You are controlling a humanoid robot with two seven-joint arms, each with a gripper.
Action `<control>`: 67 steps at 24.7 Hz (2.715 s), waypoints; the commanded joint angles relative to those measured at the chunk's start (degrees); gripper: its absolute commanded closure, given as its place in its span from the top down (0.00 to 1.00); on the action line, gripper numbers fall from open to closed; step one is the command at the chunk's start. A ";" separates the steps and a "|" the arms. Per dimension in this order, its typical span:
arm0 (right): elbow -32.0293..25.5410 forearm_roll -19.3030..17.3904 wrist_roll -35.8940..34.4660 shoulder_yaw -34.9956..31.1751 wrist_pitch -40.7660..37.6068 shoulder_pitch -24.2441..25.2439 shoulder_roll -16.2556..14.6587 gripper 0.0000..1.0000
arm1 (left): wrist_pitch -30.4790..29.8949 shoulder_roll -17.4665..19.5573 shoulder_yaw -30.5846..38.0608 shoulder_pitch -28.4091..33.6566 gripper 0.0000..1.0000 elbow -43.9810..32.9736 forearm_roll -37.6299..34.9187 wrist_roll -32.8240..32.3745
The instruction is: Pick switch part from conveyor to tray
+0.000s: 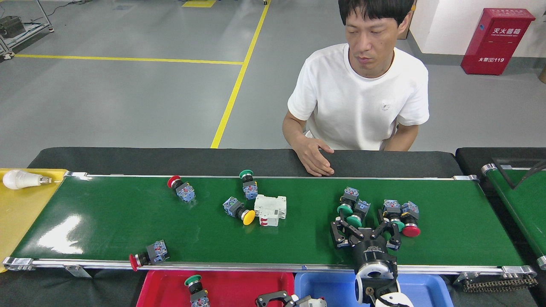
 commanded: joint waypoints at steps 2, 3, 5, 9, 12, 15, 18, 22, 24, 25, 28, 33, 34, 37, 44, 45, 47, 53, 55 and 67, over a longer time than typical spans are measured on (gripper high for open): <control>-0.10 -0.33 -0.66 -0.10 -2.47 -1.25 -0.48 0.64 | 0.34 -0.47 8.74 -0.29 1.00 -0.96 5.18 -1.05; -0.10 -0.42 -0.75 -0.19 -4.49 -1.33 -0.66 0.54 | 0.25 -0.56 12.08 -0.29 1.00 -0.96 6.68 -1.93; -0.10 -0.42 -1.01 -0.37 -8.00 -1.16 -0.74 0.29 | 0.34 -0.56 18.31 -0.12 1.00 -0.88 9.58 -2.81; -0.19 -1.74 -2.25 -0.45 -10.47 -1.16 -0.92 0.14 | 7.11 -2.67 28.60 3.93 1.00 -2.11 11.16 -3.07; -0.63 -3.05 -2.42 -0.45 -11.61 -1.16 -1.97 0.13 | 14.40 -3.11 32.29 8.23 1.00 -3.51 11.25 -3.16; -1.77 -3.23 -2.42 -0.45 -14.07 -1.07 -1.97 0.13 | 19.94 -3.20 33.17 10.08 1.00 -4.04 11.25 -3.16; -5.29 -3.32 -2.42 -0.54 -16.79 -0.02 -2.76 0.13 | 21.43 -3.11 33.26 9.99 1.00 -4.04 11.25 -3.16; -13.90 -4.11 -2.42 -0.54 -27.60 6.14 -2.94 0.13 | 26.09 -2.67 34.49 8.41 1.00 -2.46 10.90 -3.16; -18.91 -5.16 -2.42 -0.54 -36.22 10.27 -3.03 0.14 | 28.46 -2.41 35.19 6.04 1.00 1.76 10.90 -3.16; -20.76 -5.16 -2.33 -0.37 -39.56 12.02 -2.94 0.15 | 29.43 -2.14 35.72 4.37 1.00 4.13 10.72 -3.16; -21.90 -4.73 -1.81 2.01 -44.57 14.40 -2.24 0.21 | 30.13 0.76 36.60 0.32 1.00 9.85 10.72 -3.16; -20.76 -4.55 5.75 11.68 -33.49 14.22 0.58 0.98 | 31.28 4.01 37.13 -5.48 1.00 16.53 10.81 -3.07; -19.88 -4.55 6.10 12.29 -32.70 13.69 1.01 0.98 | 31.28 4.71 37.13 -6.80 1.00 17.93 10.81 -3.07; -19.61 -4.64 6.28 12.20 -32.26 12.73 1.19 0.98 | 31.36 5.68 37.13 -11.54 1.00 23.12 10.72 -3.07; -23.57 -4.73 6.02 4.21 -25.58 12.20 1.37 0.98 | 31.01 11.04 36.16 -19.19 0.59 35.95 10.63 -3.42; -24.27 -4.64 5.84 2.27 -23.12 12.02 1.37 0.98 | 30.48 11.30 36.07 -19.89 0.42 37.27 10.72 -3.42; -24.98 -4.46 4.44 -0.71 -17.24 11.85 0.75 0.98 | 29.08 11.39 36.16 -20.33 0.22 38.50 11.07 -3.51; -24.98 -4.37 -6.73 -4.06 -2.47 16.51 -5.84 0.98 | 25.91 10.60 36.25 -18.31 0.05 34.46 18.63 -5.35; -24.98 -4.46 -8.93 -4.14 -1.24 19.32 -6.28 0.99 | 23.01 10.78 36.25 -14.71 0.05 28.74 21.88 -5.44; -28.23 -4.55 -9.72 -4.32 -1.85 26.09 -7.51 0.99 | 0.69 8.14 27.55 10.78 0.09 -0.44 24.43 -2.54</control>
